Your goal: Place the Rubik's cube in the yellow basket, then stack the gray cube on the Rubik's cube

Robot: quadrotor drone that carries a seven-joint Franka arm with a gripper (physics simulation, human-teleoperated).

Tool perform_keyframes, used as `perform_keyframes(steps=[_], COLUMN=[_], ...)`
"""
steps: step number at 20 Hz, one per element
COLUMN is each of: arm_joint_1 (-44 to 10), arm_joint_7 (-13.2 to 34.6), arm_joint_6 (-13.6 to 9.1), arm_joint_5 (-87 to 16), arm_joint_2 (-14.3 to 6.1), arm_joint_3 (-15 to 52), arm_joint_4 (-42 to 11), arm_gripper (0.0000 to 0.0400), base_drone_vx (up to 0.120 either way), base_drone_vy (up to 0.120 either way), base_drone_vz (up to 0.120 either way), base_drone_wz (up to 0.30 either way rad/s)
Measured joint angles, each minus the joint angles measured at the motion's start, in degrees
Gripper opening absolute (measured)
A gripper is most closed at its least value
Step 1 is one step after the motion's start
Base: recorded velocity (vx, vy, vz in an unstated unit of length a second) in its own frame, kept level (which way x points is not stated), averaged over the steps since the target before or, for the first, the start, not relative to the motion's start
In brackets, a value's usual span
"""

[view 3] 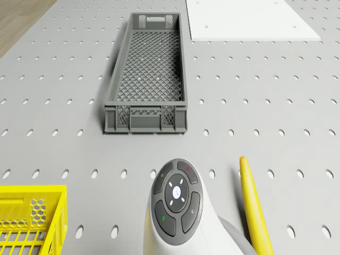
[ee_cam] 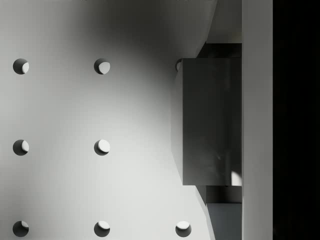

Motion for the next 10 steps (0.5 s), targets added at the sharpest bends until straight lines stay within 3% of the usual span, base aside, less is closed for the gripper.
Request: perform_keyframes(steps=[2,6,10], arm_joint_1=[0.3,0.9,1.3], arm_joint_7=[0.0,0.0,0.0], arm_joint_6=[-0.6,-1.8,-2.5], arm_joint_5=[0.8,2.8,3.9], arm_joint_2=[0.0,0.0,0.0], arm_joint_3=[0.9,3.1,4.3], arm_joint_4=[-0.5,-1.7,-2.3], arm_gripper=[0.0254,0.0251,0.0251], base_drone_vx=[0.0,0.0,-0.1], base_drone_vy=[0.0,0.0,0.11], base_drone_vz=[0.0,0.12,0.12], base_drone_wz=[0.0,0.0,0.0])
